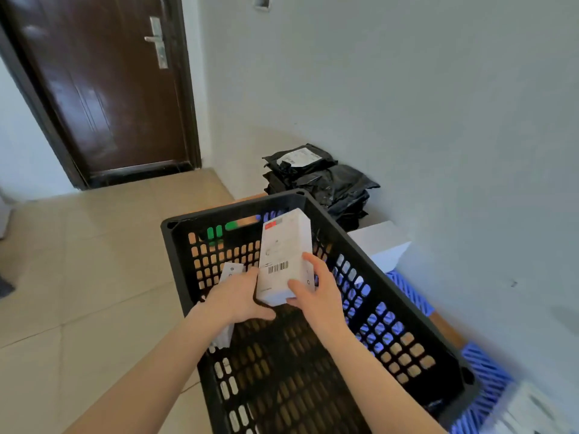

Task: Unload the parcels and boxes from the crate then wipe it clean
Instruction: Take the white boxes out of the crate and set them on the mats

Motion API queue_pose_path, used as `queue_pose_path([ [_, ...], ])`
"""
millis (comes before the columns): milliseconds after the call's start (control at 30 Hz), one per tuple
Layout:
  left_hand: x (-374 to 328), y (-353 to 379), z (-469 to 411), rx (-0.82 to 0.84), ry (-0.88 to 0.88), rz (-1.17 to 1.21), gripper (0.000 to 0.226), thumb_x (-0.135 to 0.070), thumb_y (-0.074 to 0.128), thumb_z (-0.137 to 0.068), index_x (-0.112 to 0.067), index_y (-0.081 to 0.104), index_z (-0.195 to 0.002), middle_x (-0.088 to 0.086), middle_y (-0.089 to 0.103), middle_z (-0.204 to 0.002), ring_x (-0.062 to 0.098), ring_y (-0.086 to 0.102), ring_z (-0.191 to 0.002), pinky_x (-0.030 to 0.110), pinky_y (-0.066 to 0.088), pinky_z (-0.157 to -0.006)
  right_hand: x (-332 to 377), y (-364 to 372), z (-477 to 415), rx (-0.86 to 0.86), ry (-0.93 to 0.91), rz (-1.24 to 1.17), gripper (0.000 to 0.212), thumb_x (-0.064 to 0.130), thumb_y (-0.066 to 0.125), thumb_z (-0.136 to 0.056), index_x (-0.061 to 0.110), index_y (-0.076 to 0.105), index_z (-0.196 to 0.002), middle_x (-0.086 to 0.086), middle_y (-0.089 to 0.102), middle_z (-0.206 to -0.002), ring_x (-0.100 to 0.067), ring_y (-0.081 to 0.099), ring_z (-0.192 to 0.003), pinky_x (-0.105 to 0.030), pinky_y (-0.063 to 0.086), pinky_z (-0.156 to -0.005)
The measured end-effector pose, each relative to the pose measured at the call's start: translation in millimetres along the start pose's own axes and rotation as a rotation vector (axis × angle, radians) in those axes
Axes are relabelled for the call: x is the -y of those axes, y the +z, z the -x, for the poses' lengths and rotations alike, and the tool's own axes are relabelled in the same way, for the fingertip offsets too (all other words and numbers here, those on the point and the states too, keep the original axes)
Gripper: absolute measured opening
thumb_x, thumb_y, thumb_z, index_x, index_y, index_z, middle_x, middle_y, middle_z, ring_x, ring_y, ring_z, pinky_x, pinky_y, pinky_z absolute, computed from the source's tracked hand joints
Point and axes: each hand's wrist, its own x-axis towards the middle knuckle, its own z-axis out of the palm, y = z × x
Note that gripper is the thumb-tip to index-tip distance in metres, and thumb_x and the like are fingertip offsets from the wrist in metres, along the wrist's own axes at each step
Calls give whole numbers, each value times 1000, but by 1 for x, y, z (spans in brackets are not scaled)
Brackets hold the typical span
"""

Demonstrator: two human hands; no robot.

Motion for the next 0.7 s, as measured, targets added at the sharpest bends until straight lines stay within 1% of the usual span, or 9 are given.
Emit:
queue_pose_path([
  [100,-33,10,26,-181,41,173,72,-47,76,-74,-29,39,-134,-11,55,-125,6,55,-108,35,53,-92,15,-29,29,-18,-47,-99,54,15,63,-89,33,40,-134,5,43,-134,-19,50,-122,-28,60,-72],
  [167,-57,16,40,-267,76,220,68,-45,76,-75,-30,40,-131,-12,57,-123,3,54,-105,29,51,-91,21,-50,51,-31,-85,-137,53,17,62,-90,32,40,-136,4,44,-138,-19,50,-124,-35,60,-78],
  [300,-110,30,61,-382,156,253,67,-46,78,-74,-31,43,-129,-15,58,-120,-5,49,-95,13,37,-78,27,-99,90,-139,-169,-44,53,24,62,-91,33,41,-138,6,45,-137,-15,48,-125,-41,53,-93],
  [367,-140,39,69,-419,215,278,71,-43,81,-72,-30,44,-131,-19,57,-117,-11,46,-89,5,33,-72,28,-129,110,-225,-205,0,52,24,62,-90,33,42,-138,8,41,-134,-11,45,-123,-32,50,-98],
  [400,-155,45,73,-431,257,293,72,-40,82,-71,-29,45,-132,-21,56,-115,-16,46,-86,2,34,-69,28,-145,119,-256,-216,14,53,24,62,-91,34,43,-138,8,40,-131,-9,44,-122,-21,46,-98],
  [467,-186,58,79,-430,348,330,73,-33,85,-70,-27,47,-132,-24,54,-112,-20,46,-87,-3,37,-69,24,-178,139,-304,-216,28,54,22,62,-91,33,42,-140,9,41,-126,-7,45,-118,2,35,-86],
  [500,-202,65,81,-417,384,351,73,-29,86,-70,-27,48,-132,-23,56,-112,-17,50,-91,-3,37,-71,21,-194,148,-328,-210,20,55,21,62,-91,33,41,-141,8,42,-125,-6,45,-117,7,31,-81],
  [600,-249,91,86,-372,458,400,71,-21,87,-69,-26,51,-130,-17,60,-113,-3,57,-101,2,40,-76,7,-239,173,-405,-184,-12,56,19,61,-92,34,41,-142,8,44,-128,-5,46,-118,5,35,-82],
  [700,-292,120,86,-293,517,420,63,-21,85,-72,-32,52,-124,-19,60,-109,-6,57,-95,3,44,-71,-14,-276,197,-478,-147,-28,56,20,60,-93,37,38,-142,11,43,-129,0,47,-117,-3,42,-85],
])
